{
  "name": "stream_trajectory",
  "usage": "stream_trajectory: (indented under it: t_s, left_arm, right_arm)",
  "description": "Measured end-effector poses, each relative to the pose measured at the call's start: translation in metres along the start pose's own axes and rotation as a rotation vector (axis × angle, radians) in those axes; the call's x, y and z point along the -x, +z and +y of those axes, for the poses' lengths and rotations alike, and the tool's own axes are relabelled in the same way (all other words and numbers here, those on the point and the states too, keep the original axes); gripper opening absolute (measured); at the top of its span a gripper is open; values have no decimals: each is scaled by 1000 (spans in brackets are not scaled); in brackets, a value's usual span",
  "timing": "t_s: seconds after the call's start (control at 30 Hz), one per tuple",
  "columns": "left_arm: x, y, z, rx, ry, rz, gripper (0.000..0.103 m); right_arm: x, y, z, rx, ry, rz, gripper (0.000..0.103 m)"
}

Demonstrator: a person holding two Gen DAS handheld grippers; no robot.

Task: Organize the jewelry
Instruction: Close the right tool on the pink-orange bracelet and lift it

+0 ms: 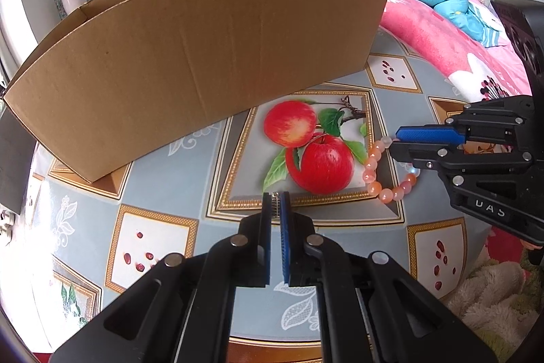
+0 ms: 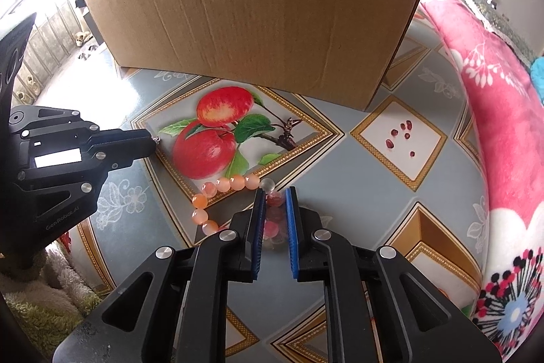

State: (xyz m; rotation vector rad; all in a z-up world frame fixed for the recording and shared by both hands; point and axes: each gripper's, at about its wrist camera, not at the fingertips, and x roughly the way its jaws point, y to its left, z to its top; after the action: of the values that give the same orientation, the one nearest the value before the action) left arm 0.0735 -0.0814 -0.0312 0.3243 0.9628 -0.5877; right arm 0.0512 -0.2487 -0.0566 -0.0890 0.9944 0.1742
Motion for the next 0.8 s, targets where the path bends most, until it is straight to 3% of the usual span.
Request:
stream_trajectory:
  t_s: [0.13,0.3,0.43,0.8]
  left_arm:
    - [-1,1,0,6,0,7,4]
    - [-1,2,1,9,0,15,4]
    - [-1,2,1,12,-2,20,4]
    - [-1,2,1,21,-3,20,4]
  right_arm:
    - [-2,3,4,26,-18,5,19]
    - [-5,8,8,66,-27,16,20]
    - [-8,12,11,63,3,28,10]
    - [-4,5,7,20,32,21,7]
